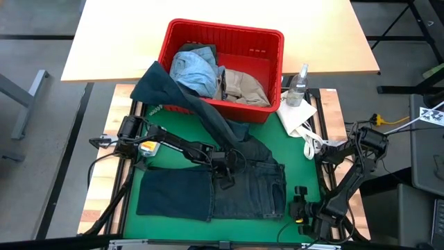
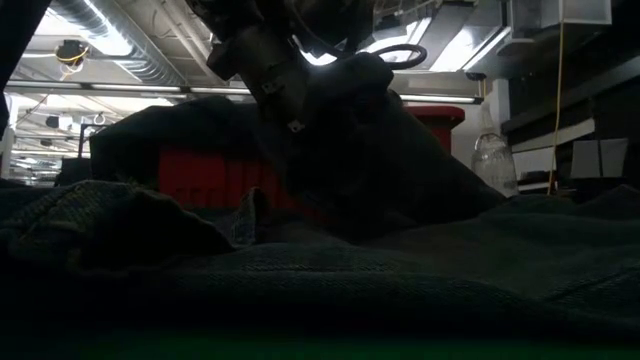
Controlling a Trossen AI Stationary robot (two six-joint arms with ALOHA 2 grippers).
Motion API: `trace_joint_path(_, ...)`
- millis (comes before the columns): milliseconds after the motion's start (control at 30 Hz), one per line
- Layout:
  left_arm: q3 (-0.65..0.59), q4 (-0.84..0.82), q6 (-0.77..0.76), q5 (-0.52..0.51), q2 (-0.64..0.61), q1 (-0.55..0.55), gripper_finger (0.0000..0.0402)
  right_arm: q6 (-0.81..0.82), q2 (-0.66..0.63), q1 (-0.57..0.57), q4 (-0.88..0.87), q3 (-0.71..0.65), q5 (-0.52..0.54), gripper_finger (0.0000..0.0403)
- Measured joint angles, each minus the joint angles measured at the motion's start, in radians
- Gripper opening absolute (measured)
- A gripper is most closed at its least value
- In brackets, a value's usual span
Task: Fold laundry
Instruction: Fold the dark blue jeans
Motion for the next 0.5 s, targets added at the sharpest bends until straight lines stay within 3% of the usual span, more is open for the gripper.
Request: trace_joint_path(500,0.0,0.003,0.0,0.0,0.0,0.0,0.0004,-0.129,-0.054,0.0,0.008,0.016,0.082,0.0186)
